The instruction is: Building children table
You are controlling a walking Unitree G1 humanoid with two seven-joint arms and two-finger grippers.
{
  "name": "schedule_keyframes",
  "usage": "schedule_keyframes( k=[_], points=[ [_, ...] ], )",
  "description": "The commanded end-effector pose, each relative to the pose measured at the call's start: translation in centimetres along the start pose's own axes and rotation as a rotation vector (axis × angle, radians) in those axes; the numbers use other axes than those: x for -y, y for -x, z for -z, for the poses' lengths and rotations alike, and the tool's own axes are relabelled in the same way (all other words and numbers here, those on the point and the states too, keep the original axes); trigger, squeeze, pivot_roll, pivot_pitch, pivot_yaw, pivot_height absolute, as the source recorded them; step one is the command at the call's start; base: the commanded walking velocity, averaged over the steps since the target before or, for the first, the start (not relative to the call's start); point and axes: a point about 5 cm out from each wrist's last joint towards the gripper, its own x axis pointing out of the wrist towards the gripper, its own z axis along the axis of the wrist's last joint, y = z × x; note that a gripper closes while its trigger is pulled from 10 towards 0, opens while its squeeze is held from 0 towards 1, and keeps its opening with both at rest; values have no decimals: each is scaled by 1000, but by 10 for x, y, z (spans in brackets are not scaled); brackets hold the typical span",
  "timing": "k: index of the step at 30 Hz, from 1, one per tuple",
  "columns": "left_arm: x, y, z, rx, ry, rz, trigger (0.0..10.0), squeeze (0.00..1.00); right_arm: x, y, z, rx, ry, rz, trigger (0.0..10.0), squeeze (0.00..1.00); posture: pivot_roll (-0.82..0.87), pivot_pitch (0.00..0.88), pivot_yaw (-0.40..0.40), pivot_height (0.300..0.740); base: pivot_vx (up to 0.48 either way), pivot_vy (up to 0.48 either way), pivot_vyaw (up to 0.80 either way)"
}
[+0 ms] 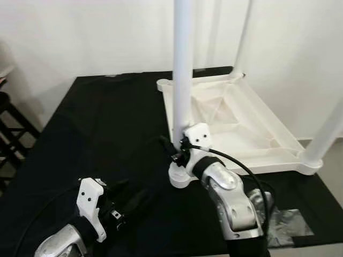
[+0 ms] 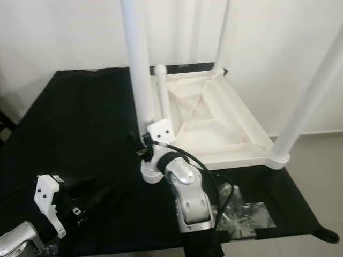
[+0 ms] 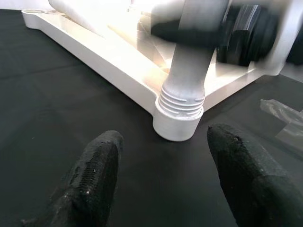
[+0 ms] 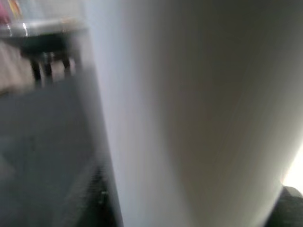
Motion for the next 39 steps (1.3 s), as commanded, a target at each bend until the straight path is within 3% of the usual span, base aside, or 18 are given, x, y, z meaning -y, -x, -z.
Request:
schedule_keyframes(
  k=[1,4,6,8,11,12,13,16,19,20,22,23,32,39],
  points=[
    [-2,2,4,-24,7,-4,10000,0,0,0,16,-93,-38,-3,10000,1000,0,110,37,740,0,0,0],
    [-2,1,4,-25,10,-2,10000,0,4,-13,-14,23,-60,-144,10000,1000,-1,105,38,740,0,0,0],
    [-2,1,4,-25,10,-1,10000,0,5,-14,-19,42,-58,-167,10000,1000,-1,105,38,740,0,0,0],
    [-3,0,5,-26,11,-1,10000,0,12,-19,-35,112,-52,-310,10000,1000,1,99,37,740,0,0,0],
    [-3,0,5,-26,11,-2,10000,0,15,-21,-41,133,-21,-394,10000,1000,0,98,36,740,0,0,0],
    [-3,-1,5,-25,10,-3,10000,0,20,-25,-45,133,34,-495,10000,0,5,89,35,740,0,0,0],
    [-3,-1,5,-25,10,-3,10000,0,20,-25,-45,133,34,-495,10000,0,5,89,35,740,0,0,0],
    [-4,-2,6,-24,9,-7,10000,0,27,-31,-46,78,132,-683,10000,0,7,85,34,740,0,0,0],
    [-5,-3,7,-24,10,-8,10000,0,31,-37,-47,19,163,-786,10000,0,5,79,37,740,0,0,0],
    [-5,-3,7,-24,11,-8,10000,0,31,-40,-50,13,146,-806,9373,0,5,79,37,740,0,0,0],
    [-5,-3,7,-24,11,-8,10000,0,31,-40,-50,13,146,-806,9373,0,5,79,37,740,0,0,0],
    [-5,-3,7,-25,11,-7,10000,0,32,-42,-53,19,128,-816,0,0,4,78,39,740,0,0,0],
    [-4,-4,7,-24,13,-4,10000,0,37,-47,-52,15,98,-807,0,0,6,79,34,740,0,0,0],
    [-3,-4,6,-20,16,-2,10000,0,55,-40,-36,19,117,-668,0,0,3,88,38,740,0,0,0]
  ],
)
